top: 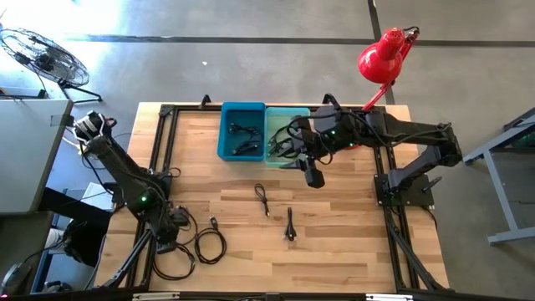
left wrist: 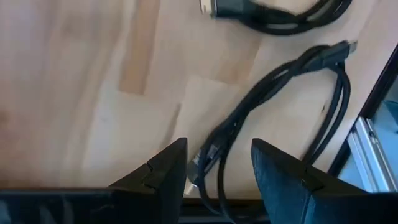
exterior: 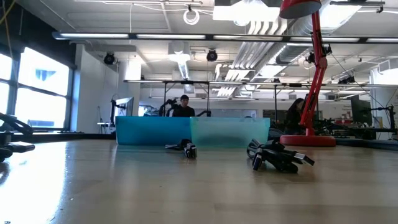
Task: Pick & Place USB Port
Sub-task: Put the black USB cable into the green bin
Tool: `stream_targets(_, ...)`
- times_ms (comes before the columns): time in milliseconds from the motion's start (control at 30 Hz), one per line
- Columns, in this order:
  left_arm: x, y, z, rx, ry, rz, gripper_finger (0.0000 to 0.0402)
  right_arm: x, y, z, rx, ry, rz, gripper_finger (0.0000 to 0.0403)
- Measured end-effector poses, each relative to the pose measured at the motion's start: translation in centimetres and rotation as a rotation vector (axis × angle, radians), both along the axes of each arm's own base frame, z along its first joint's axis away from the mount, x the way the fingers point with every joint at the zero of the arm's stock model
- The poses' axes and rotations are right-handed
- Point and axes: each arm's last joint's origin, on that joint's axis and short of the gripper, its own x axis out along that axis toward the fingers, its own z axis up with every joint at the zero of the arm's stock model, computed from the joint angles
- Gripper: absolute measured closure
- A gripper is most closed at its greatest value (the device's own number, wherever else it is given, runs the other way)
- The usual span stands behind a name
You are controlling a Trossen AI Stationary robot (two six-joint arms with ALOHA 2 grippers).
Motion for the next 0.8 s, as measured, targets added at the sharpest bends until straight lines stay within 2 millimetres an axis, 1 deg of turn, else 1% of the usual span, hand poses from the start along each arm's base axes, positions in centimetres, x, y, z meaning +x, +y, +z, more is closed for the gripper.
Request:
stream_targets(100,0.1,-0.3,-0.5,-0.01,0.044,-0.015,0.0227,0.0,0.0,0.0,0.0,0.0,0.003,0.0263)
stream_targets(200,0.5,-0.8,-1.1,0.0,0.034,-0.054,0.0227,0.0,0.0,0.0,-0.004,0.0,0.006,0.0263)
stream_targets(500,1.9,-2.6,-3.8,0.042,-0.026,-0.281,0.0227,0.0,0.0,0.0,-0.025,-0.001,0.015,0.0263)
stream_targets(633,2.1,-3.0,-5.1,0.081,0.022,-0.342,0.0229,0.0,0.0,0.0,-0.025,-0.003,0.014,0.0263)
stream_targets(700,2.1,-2.9,-5.7,0.119,0.06,-0.336,0.0241,0.0,-0.1,0.0,-0.026,-0.003,0.011,0.0263)
stream_targets(733,2.1,-2.9,-5.8,0.132,0.065,-0.331,0.0254,0.0,-0.1,0.0,-0.026,-0.003,0.01,0.0263)
stream_targets(800,2.0,-2.7,-6.0,0.155,0.074,-0.322,0.0296,0.0,-0.1,0.0,-0.026,-0.004,0.01,0.0263)
